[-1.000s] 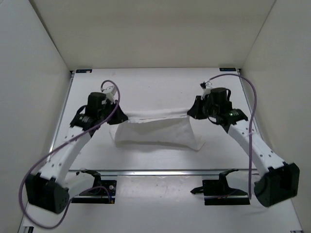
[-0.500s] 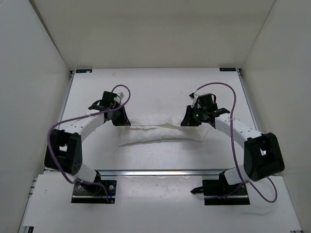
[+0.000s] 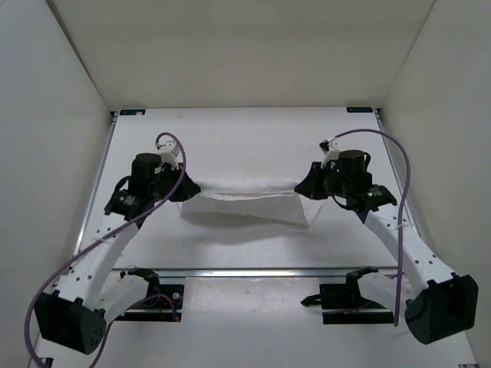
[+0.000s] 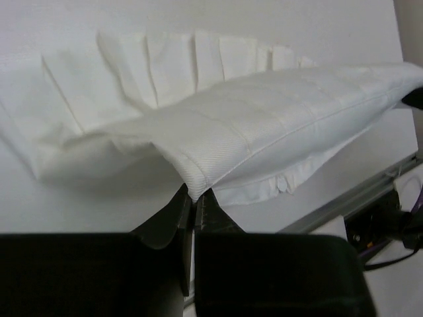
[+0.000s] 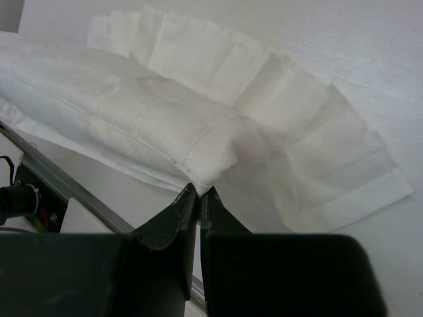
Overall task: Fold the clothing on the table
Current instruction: Fold the skirt
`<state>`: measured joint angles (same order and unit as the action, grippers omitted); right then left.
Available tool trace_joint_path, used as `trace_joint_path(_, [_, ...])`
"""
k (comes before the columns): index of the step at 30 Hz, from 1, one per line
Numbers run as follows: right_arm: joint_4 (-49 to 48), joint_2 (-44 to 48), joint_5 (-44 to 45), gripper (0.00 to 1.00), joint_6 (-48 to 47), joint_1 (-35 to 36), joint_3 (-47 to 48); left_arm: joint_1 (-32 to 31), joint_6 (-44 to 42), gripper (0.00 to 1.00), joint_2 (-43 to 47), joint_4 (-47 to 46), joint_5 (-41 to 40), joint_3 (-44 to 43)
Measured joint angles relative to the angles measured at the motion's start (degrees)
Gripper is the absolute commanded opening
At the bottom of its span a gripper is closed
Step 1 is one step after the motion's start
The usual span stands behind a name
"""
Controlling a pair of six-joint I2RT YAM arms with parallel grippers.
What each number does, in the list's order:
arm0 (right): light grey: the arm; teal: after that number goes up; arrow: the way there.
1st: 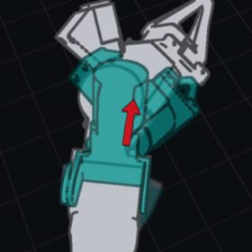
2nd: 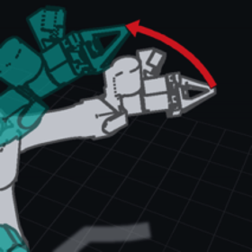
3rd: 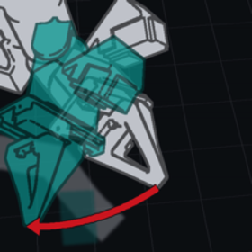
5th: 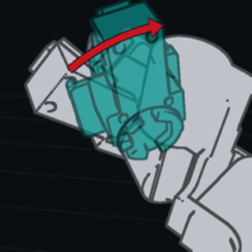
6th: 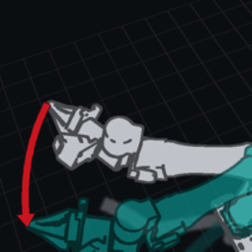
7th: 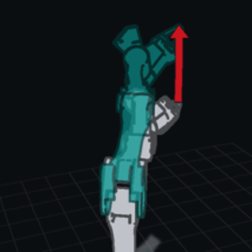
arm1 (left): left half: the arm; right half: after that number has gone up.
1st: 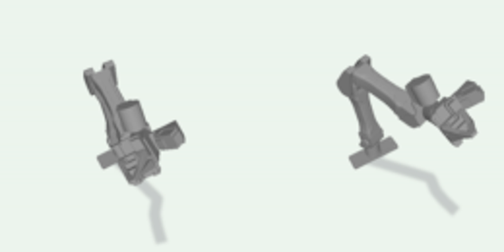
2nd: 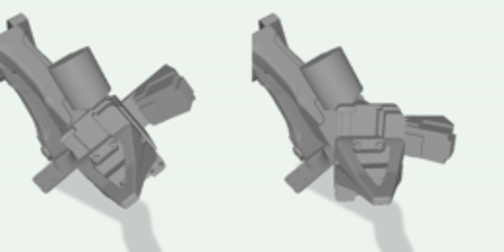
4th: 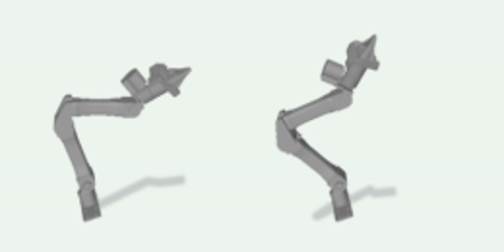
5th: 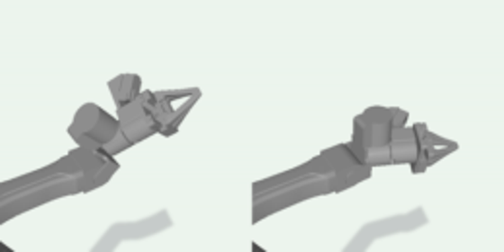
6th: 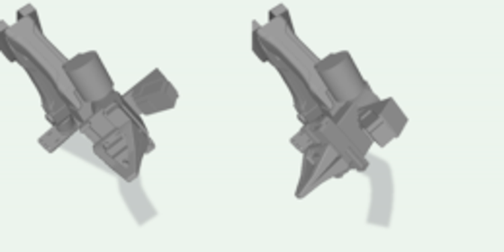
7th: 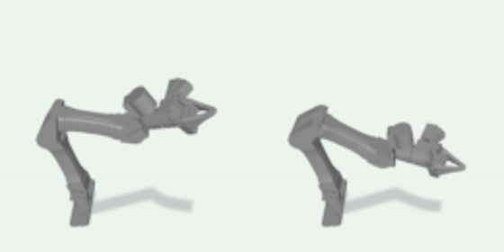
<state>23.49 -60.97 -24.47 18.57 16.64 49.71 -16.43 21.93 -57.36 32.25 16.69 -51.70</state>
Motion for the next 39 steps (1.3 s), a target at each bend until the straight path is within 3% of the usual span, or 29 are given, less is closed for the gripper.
trace_joint_path(8, [6.01,14.36,-2.01,0.00,4.57,4.37,-17.29,-3.21,4.15,0.00,16.17,7.39,1.99,17.70])
trace_joint_path(13, [7.85,17.84,-8.57,0.00,5.90,1.92,-20.15,-2.91,5.55,0.00,22.71,11.80,4.98,19.30])
trace_joint_path(20, [8.68,11.17,-9.07,0.00,4.87,2.40,-12.57,-2.89,6.56,0.00,10.43,9.27,2.99,14.29])
trace_joint_path(30, [-2.69,-0.20,-9.40,0.00,3.82,0.48,-0.96,2.19,3.06,0.00,-7.69,0.07,1.75,-3.34])
trace_joint_path(39, [-5.09,-11.72,-7.39,0.00,0.83,-6.88,6.67,1.92,1.64,0.00,-20.17,-7.54,0.98,-11.34])
